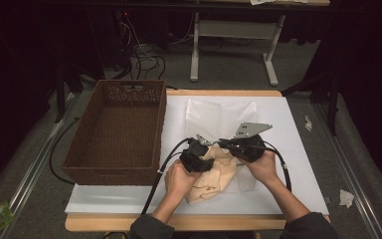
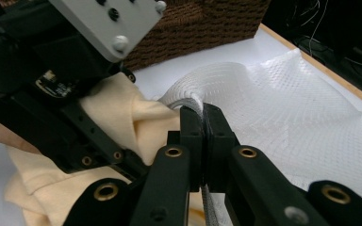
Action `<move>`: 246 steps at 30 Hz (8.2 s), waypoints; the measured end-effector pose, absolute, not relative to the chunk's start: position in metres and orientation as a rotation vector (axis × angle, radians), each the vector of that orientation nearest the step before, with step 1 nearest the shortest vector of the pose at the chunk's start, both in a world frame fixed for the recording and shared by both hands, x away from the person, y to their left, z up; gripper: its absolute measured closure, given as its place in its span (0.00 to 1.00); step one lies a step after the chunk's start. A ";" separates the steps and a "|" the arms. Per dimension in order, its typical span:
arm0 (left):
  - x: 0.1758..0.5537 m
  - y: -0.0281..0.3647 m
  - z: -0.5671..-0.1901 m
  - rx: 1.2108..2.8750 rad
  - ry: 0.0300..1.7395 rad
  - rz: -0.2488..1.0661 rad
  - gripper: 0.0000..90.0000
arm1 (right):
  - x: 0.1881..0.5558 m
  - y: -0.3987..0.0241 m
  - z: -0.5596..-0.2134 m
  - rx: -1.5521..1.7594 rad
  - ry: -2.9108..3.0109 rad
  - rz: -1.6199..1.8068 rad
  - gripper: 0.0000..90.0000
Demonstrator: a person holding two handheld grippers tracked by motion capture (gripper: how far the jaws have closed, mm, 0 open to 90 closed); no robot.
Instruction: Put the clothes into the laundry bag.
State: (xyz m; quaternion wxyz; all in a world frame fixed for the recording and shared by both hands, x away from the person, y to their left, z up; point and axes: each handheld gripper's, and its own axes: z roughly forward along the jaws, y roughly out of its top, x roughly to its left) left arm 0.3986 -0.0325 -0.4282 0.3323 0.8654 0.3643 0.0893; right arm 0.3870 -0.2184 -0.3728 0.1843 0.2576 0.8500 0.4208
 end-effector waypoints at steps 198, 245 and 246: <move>0.363 -0.017 -0.418 2.071 0.828 0.309 0.81 | 0.375 -0.215 -0.379 0.705 2.404 1.285 1.00; 0.347 -0.031 -0.460 2.274 0.860 0.385 0.35 | 0.382 -0.217 -0.388 0.738 2.420 1.245 1.00; 0.348 -0.033 -0.462 2.293 0.858 0.385 0.35 | 0.382 -0.217 -0.388 0.737 2.419 1.247 1.00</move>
